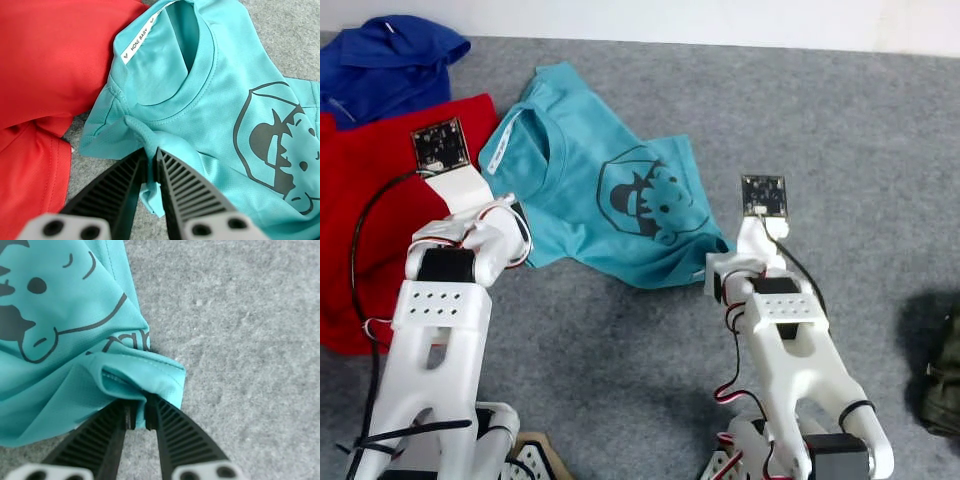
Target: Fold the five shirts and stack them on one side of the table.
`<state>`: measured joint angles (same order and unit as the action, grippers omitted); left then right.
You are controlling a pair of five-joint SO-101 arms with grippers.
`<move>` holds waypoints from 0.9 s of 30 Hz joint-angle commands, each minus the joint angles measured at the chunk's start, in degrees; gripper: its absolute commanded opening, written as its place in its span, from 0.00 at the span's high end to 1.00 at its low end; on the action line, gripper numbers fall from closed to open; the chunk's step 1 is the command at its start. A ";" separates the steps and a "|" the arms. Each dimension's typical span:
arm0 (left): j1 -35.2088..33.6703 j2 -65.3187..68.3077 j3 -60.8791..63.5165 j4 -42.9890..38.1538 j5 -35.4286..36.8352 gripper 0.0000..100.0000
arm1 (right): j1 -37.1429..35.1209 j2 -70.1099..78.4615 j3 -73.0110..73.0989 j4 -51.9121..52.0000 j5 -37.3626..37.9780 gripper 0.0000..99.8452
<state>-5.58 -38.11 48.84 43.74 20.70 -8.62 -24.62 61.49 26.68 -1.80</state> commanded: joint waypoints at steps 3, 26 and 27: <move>1.01 -1.54 -0.31 -1.32 0.09 0.99 | 1.89 -1.98 -2.51 0.92 -0.18 0.95; -6.37 -2.07 -20.88 15.47 0.53 0.99 | 2.86 -36.62 -6.11 25.71 9.05 0.99; -6.81 -2.07 -22.99 16.79 0.53 0.99 | 2.86 -39.34 -7.96 27.47 9.58 0.99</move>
<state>-10.68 -38.11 32.92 56.92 20.70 -6.51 -56.44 59.56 49.63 5.85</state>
